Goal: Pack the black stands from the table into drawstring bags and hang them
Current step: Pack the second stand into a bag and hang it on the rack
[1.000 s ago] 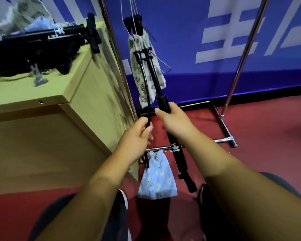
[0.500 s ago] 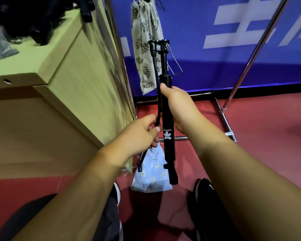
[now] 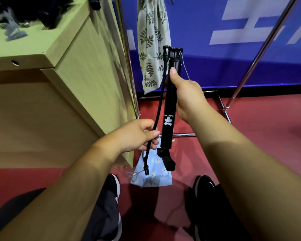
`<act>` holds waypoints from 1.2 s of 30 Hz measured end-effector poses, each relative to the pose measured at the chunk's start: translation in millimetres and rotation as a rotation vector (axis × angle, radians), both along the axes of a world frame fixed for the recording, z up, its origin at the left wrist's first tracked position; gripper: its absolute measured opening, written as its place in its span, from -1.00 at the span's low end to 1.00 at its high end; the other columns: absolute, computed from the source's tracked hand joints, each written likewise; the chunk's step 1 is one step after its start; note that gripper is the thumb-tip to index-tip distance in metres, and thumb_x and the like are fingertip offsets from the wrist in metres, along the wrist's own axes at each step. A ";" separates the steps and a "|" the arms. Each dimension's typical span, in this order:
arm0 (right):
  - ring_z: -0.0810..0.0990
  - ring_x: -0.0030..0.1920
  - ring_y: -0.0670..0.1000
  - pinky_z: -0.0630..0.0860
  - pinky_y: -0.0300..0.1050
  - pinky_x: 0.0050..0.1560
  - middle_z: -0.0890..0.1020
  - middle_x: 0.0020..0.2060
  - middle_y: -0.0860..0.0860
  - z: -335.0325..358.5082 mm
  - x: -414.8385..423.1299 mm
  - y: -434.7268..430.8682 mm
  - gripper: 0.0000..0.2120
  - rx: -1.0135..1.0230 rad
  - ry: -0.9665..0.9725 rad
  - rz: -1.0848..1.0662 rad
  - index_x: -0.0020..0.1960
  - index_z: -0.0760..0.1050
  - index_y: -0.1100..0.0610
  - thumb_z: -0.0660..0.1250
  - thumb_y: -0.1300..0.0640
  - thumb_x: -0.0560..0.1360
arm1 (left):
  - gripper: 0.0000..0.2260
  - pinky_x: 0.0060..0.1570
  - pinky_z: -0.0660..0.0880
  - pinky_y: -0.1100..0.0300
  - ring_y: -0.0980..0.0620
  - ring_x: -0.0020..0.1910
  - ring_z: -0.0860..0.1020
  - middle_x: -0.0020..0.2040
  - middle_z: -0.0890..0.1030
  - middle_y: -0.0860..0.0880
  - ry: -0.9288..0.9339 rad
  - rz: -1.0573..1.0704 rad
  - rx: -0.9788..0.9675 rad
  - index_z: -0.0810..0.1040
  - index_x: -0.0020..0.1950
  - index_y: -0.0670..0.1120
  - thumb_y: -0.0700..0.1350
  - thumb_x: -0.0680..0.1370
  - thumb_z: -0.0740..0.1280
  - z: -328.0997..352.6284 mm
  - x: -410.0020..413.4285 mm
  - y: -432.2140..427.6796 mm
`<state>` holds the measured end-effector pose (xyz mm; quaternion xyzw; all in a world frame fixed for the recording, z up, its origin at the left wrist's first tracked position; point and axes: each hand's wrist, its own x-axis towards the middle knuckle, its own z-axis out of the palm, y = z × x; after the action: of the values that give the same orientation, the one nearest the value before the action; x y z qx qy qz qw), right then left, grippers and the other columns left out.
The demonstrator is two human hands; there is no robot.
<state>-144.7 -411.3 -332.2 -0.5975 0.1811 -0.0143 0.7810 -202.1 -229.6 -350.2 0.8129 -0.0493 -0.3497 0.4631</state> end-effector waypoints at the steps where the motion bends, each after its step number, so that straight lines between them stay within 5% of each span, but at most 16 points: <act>1: 0.59 -0.20 0.11 0.62 0.10 -0.04 0.59 -0.21 0.10 0.6 -0.7 -0.6 -0.60 0.010 -0.003 -0.003 -0.04 0.61 0.10 0.51 -0.25 0.50 | -0.71 0.17 0.61 -0.07 0.00 -0.05 0.73 -0.02 0.71 -0.22 0.006 -0.001 -0.004 0.42 0.17 -0.33 -0.08 0.73 0.30 -1.2 -1.1 -0.7; 6: 0.30 -0.22 0.14 0.31 0.07 -0.13 0.29 -0.32 0.07 0.3 -4.8 -4.2 -0.52 -0.051 -0.042 -0.048 -0.20 0.36 0.05 0.50 -0.29 0.47 | -0.75 0.21 0.60 -0.10 -0.10 0.07 0.76 0.07 0.73 -0.24 0.047 -0.026 -0.072 0.47 0.19 -0.31 -0.11 0.72 0.33 -1.7 -4.2 -2.9; 9: 0.38 -0.21 0.14 0.38 0.08 -0.12 0.38 -0.24 0.11 7.6 -8.0 -5.0 -0.46 -0.034 -0.056 -0.059 -0.18 0.42 0.08 0.55 -0.35 0.39 | -0.96 0.02 0.66 -0.01 -0.06 -0.03 0.76 -0.06 0.72 -0.19 -0.063 -0.061 -0.078 0.58 0.04 -0.11 -0.19 0.68 0.39 -5.2 -3.3 -2.2; 12: 0.47 -0.22 0.17 0.47 0.10 -0.13 0.46 -0.15 0.12 8.9 -6.4 -11.9 -0.27 0.001 -0.056 -0.069 0.00 0.47 0.08 0.60 -0.48 0.22 | -0.86 -0.01 0.68 0.01 0.04 -0.14 0.69 -0.12 0.67 -0.07 -0.187 -0.084 0.018 0.59 -0.03 -0.08 -0.20 0.56 0.54 -12.5 -2.3 0.0; 17: 0.65 -0.24 0.14 0.66 0.07 -0.12 0.55 -0.16 0.18 8.8 -7.0 -25.2 -0.62 0.043 -0.070 -0.116 0.03 0.51 0.17 0.42 -0.16 0.63 | -0.72 -0.05 0.60 -0.02 0.02 -0.18 0.66 -0.03 0.71 -0.07 -0.268 -0.146 0.141 0.57 -0.03 -0.05 -0.11 0.44 0.65 -16.5 -4.9 0.3; 20: 0.65 -0.27 0.14 0.66 0.12 -0.12 0.56 -0.20 0.18 8.0 -6.4 -24.9 -0.59 0.029 -0.081 -0.143 0.00 0.50 0.18 0.41 -0.19 0.62 | -0.75 -0.18 0.52 0.14 0.10 -0.25 0.54 -0.03 0.68 -0.16 -0.278 -0.147 0.143 0.57 -0.03 -0.08 -0.11 0.47 0.63 -17.1 -5.6 -1.1; 27: 0.61 -0.23 0.19 0.69 0.34 -0.06 0.57 -0.31 0.14 11.0 -7.7 -27.2 -0.58 0.065 -0.082 -0.202 -0.20 0.48 0.13 0.39 -0.16 0.65 | -0.83 -0.07 0.61 -0.02 0.05 -0.23 0.57 -0.17 0.64 -0.06 -0.335 -0.032 0.136 0.54 -0.03 -0.12 -0.25 0.55 0.53 -23.6 -5.0 -6.3; 33: 0.65 -0.22 0.10 0.68 0.08 -0.16 0.61 -0.22 0.05 8.8 -7.1 -27.6 -0.69 0.044 -0.061 -0.154 0.04 0.51 0.07 0.44 -0.17 0.60 | -0.85 -0.13 0.52 0.11 0.06 -0.24 0.68 -0.20 0.72 -0.13 -0.343 0.099 0.025 0.54 -0.05 -0.11 -0.33 0.62 0.40 -22.7 -7.9 -12.8; 36: 0.74 0.02 0.13 0.70 0.25 0.13 0.70 -0.04 -0.02 -1.9 -6.9 -20.1 -0.61 -0.053 0.003 -0.150 0.11 0.57 -0.10 0.46 -0.33 0.45 | -0.88 -0.15 0.59 0.12 0.05 -0.21 0.71 -0.22 0.71 -0.12 -0.278 0.086 0.012 0.54 -0.02 -0.14 -0.34 0.63 0.38 -21.5 -8.3 -13.7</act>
<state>-151.6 -431.4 -334.1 -0.6027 0.2262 -0.0766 0.7614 -210.4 -243.3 -371.8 0.8576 -0.0758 -0.2139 0.4616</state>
